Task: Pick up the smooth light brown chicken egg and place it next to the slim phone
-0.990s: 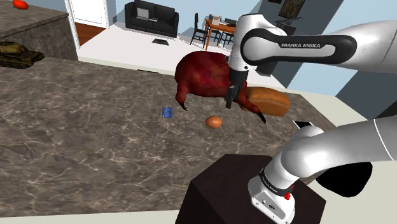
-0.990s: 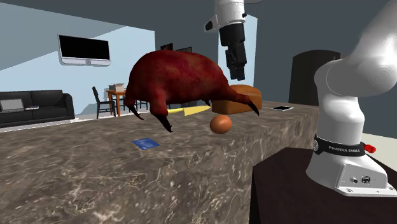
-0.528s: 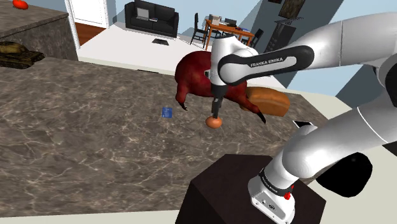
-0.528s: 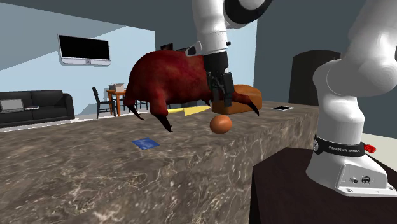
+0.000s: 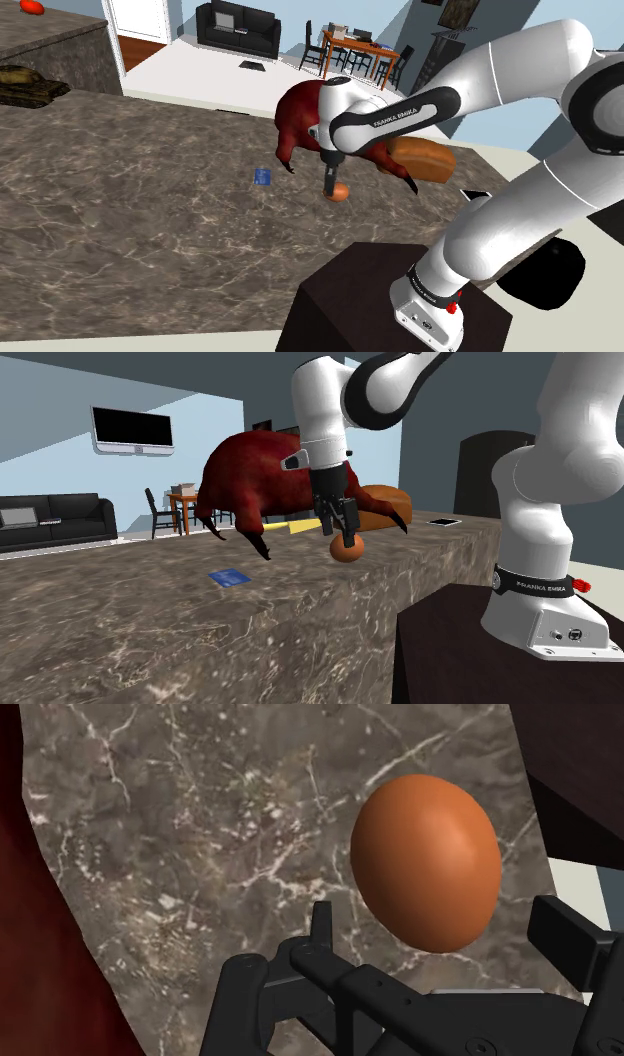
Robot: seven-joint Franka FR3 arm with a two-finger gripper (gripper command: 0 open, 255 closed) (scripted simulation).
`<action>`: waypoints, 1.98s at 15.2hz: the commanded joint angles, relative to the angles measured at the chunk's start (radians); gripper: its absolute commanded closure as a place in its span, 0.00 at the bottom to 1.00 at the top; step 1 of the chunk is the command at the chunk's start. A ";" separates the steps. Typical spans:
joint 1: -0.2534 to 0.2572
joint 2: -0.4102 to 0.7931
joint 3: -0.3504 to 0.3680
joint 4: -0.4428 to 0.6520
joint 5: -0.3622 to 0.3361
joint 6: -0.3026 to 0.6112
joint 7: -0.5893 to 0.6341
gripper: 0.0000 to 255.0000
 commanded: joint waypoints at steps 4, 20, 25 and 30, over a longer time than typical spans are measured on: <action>-0.006 0.030 -0.003 -0.034 -0.010 0.053 0.004 0.00; -0.008 0.030 0.000 -0.034 -0.010 0.053 0.004 1.00; -0.005 -0.019 -0.001 -0.006 0.004 -0.022 -0.014 1.00; -0.002 -0.061 -0.003 0.028 0.014 -0.097 -0.030 1.00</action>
